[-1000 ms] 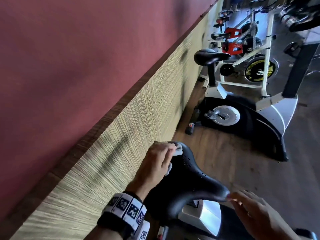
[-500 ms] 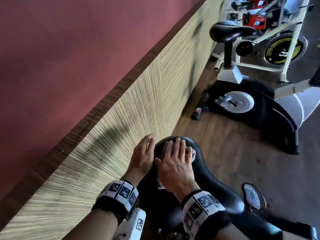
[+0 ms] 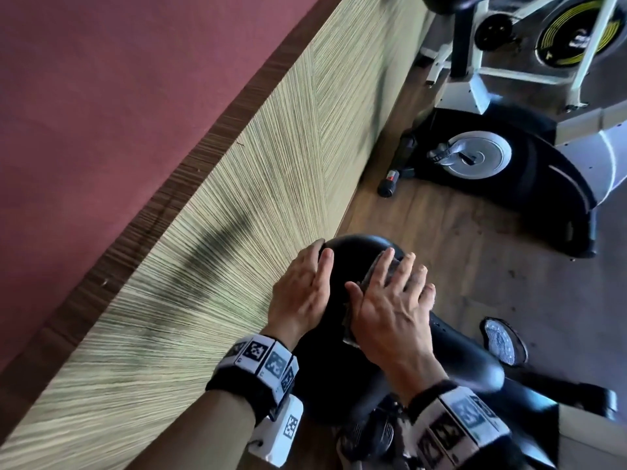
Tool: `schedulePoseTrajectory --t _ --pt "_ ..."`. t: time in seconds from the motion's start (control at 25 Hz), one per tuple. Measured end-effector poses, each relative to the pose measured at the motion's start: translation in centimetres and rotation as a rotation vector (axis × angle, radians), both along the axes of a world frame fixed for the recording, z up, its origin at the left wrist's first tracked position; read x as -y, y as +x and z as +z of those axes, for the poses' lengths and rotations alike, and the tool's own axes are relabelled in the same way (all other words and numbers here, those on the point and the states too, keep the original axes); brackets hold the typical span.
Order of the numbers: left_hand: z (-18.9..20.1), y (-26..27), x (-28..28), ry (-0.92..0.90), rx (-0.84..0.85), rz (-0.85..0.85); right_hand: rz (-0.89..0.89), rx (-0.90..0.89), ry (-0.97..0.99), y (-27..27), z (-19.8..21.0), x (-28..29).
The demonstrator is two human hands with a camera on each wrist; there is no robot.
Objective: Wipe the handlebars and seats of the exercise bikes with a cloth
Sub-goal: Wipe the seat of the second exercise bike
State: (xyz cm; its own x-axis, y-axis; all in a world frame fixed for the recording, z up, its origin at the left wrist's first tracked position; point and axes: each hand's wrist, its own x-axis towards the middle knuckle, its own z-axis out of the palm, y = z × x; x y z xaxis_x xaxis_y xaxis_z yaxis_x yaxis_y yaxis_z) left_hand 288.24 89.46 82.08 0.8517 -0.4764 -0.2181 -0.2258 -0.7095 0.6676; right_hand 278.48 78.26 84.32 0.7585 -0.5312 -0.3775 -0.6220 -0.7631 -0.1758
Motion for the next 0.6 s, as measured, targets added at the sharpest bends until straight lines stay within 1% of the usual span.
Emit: schedulePoseTrajectory --t 0.12,0.2,0.24,0.36,0.44,0.48,0.52,0.6 --pt "0.6 0.1 0.2 0.003 0.016 0.013 -0.008 -0.006 0.032 4.8 0.5 0.6" --pt "0.7 0.0 0.3 0.007 0.01 0.011 0.026 -0.007 0.069 6.0 0.4 1.1" --pt "0.6 0.1 0.2 0.01 0.004 0.007 0.024 0.005 0.061 5.2 0.5 1.3" --pt "0.4 0.0 0.2 0.052 0.026 -0.029 -0.039 -0.011 -0.032 -1.2 1.0 1.1" --pt "0.3 0.0 0.3 0.089 0.055 -0.037 -0.09 -0.054 -0.024 -3.0 1.2 0.9" --pt "0.3 0.0 0.3 0.113 0.067 -0.036 -0.1 -0.06 -0.021 -2.5 1.1 0.9" --pt "0.4 0.0 0.4 0.132 0.081 -0.035 -0.1 -0.029 -0.044 -1.0 0.8 1.1" --pt "0.4 -0.3 0.4 0.149 0.111 -0.033 -0.082 0.011 -0.002 1.6 0.1 1.7"
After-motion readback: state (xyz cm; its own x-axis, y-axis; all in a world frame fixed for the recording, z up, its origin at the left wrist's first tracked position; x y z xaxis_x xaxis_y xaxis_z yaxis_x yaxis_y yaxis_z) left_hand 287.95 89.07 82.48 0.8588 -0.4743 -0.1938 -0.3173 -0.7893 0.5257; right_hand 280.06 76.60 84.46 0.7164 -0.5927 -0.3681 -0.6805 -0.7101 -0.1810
